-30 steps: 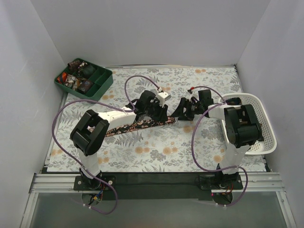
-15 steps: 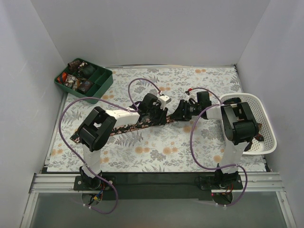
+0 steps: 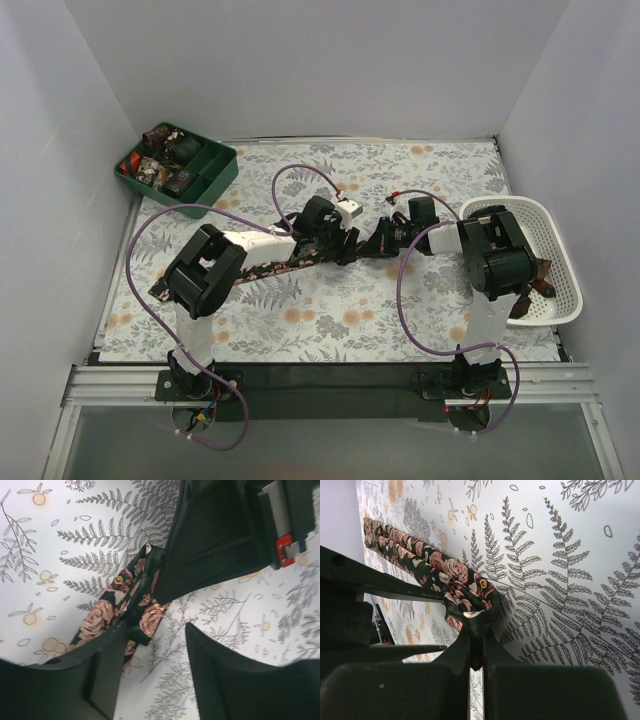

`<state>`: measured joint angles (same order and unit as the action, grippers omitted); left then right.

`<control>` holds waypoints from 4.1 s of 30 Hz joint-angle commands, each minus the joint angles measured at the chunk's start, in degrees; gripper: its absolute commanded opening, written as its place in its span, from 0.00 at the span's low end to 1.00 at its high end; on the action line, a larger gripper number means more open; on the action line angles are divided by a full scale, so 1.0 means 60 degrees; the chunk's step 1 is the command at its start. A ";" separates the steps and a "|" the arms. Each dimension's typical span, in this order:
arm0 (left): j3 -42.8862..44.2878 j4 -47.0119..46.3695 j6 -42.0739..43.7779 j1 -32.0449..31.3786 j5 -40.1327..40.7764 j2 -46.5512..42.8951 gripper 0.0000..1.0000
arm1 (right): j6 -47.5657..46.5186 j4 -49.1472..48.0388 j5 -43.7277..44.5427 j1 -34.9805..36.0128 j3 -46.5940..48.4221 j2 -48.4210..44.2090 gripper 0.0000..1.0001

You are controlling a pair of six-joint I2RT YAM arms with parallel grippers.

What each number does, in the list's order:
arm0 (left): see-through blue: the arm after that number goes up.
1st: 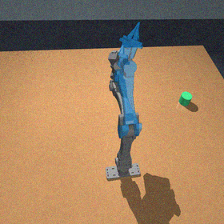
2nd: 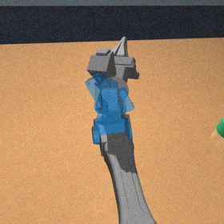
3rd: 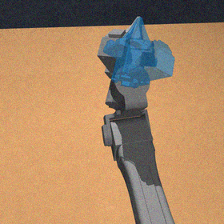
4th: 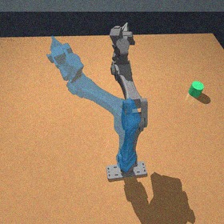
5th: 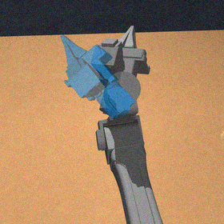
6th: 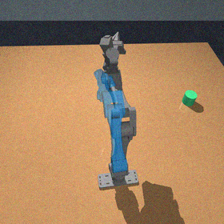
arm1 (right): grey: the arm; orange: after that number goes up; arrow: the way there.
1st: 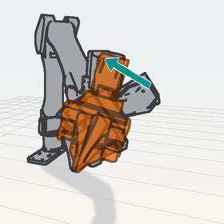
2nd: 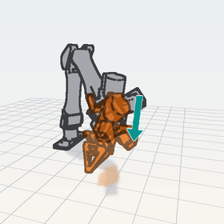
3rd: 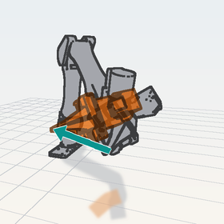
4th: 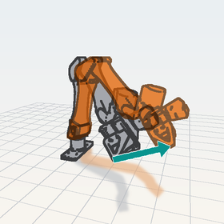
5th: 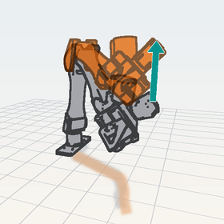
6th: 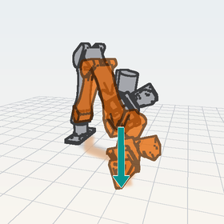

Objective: Roll the ties
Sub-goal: Roll the tie

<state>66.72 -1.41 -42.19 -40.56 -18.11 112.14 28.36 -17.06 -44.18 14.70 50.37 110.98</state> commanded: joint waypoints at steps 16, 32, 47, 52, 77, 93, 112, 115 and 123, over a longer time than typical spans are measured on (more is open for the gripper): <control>-0.2329 0.1700 0.0823 0.0885 0.1818 -0.2371 0.44 | -0.2880 0.6415 0.5003 0.0143 0.2517 -0.0874 0.01; -0.3502 0.1627 -0.1653 0.0431 0.0717 -0.3761 0.47 | -0.2779 0.8614 1.2781 0.2719 0.4364 -0.0772 0.01; -0.4762 0.3296 -0.4202 0.0899 0.3307 -0.6661 0.56 | -0.2822 0.8688 1.4952 0.5620 0.4686 0.0502 0.01; -0.5230 0.3765 -0.4496 0.1017 0.3925 -0.7700 0.56 | -0.3012 0.8790 1.4792 0.6265 0.4979 0.1205 0.03; -0.3050 0.3502 -0.3939 0.1032 0.3327 -0.6373 0.60 | -0.3907 1.0021 1.0501 0.5434 0.6620 -0.0973 0.54; 0.1198 0.2989 -0.4232 -0.0330 0.2081 -0.2329 0.50 | -0.2824 0.6243 0.4348 0.1023 0.3061 -0.2691 0.59; 0.1186 0.3106 -0.3471 -0.0331 0.2637 -0.0555 0.19 | -0.2178 0.3357 0.1271 0.0377 0.2035 -0.1095 0.64; 0.1025 0.3106 -0.3383 -0.0243 0.2710 -0.0540 0.19 | -0.2105 0.3122 0.0978 0.0392 0.2006 -0.0758 0.64; 0.0614 0.2989 -0.3178 0.0006 0.2740 -0.0452 0.19 | -0.1694 0.2009 0.0216 0.0480 0.1669 -0.0128 0.63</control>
<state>71.16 16.71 -62.70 -41.15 -2.79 109.36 17.04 -0.21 -39.46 17.02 61.21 109.23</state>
